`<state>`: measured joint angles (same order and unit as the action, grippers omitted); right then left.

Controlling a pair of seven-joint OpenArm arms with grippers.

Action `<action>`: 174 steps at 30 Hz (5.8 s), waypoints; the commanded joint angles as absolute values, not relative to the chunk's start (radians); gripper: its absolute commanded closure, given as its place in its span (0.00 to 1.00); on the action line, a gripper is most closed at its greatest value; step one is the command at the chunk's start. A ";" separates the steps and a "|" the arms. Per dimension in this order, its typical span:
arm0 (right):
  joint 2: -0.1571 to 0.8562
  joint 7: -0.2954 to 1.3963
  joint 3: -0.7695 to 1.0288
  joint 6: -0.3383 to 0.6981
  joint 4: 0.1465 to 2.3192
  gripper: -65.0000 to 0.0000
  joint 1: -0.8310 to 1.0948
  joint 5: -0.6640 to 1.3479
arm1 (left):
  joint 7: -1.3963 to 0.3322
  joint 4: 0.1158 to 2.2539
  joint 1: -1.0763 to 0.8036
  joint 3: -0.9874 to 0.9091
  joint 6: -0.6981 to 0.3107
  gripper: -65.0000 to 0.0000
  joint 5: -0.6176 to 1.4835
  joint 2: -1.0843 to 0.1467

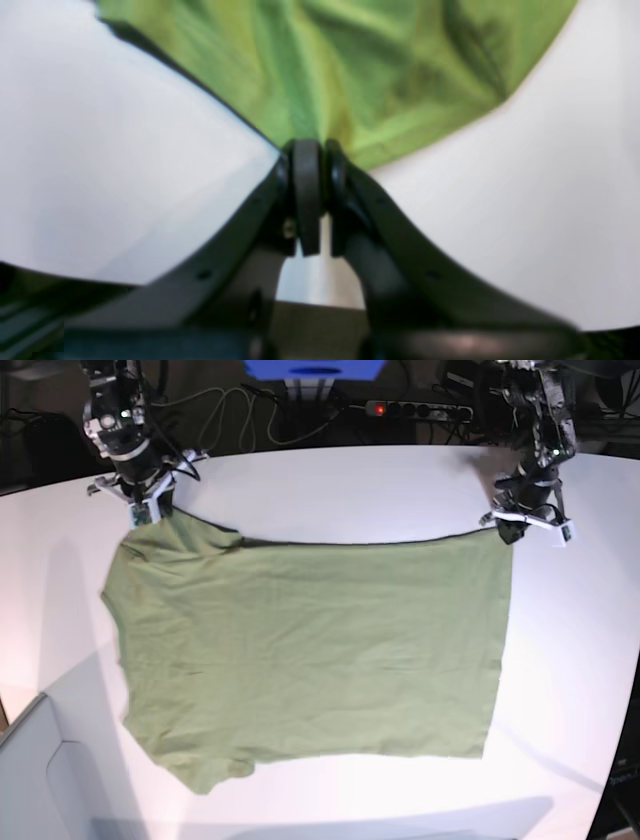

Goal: Fold the T-shirt properly
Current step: 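Grasp the shoulder corners with both grippers and lift slightly, then pull the held shoulder edge toward the hem, folding it over, then drag the held edge back toward the collar, flattening the shirt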

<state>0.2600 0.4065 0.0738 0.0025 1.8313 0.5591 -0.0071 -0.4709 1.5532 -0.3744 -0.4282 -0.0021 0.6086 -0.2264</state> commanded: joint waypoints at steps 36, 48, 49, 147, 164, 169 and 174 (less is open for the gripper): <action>0.268 0.394 0.182 0.010 2.023 1.00 0.599 -0.012 | -0.473 1.817 -0.545 -0.486 -0.002 1.00 0.611 -0.229; 0.265 0.397 0.120 0.010 1.886 1.00 0.390 -0.012 | -0.473 1.797 -0.397 -0.483 -0.002 1.00 0.601 -0.229; 0.266 0.397 0.111 0.010 1.867 1.00 0.374 -0.012 | -0.473 1.790 -0.384 -0.483 -0.002 1.00 0.601 -0.229; 0.263 0.479 0.282 0.206 1.620 0.50 0.208 -0.010 | -0.536 1.325 -0.157 -0.504 -0.002 1.00 0.610 -0.196; 0.286 0.476 0.278 0.208 1.463 0.93 0.189 -0.008 | -0.536 1.326 -0.162 -0.504 -0.002 1.00 0.601 -0.199; 0.302 0.479 0.280 0.208 1.489 1.00 0.188 -0.008 | -0.545 1.388 -0.168 -0.507 -0.002 1.00 0.610 -0.202; 0.314 0.486 0.277 0.208 1.610 1.00 0.186 -0.008 | -0.547 1.492 -0.170 -0.509 -0.002 1.00 0.610 -0.206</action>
<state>0.2981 0.5175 0.2710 0.2077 1.5890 0.2028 -0.0189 -0.5735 1.4689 -0.1776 -0.5041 0.0017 0.6018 -0.1890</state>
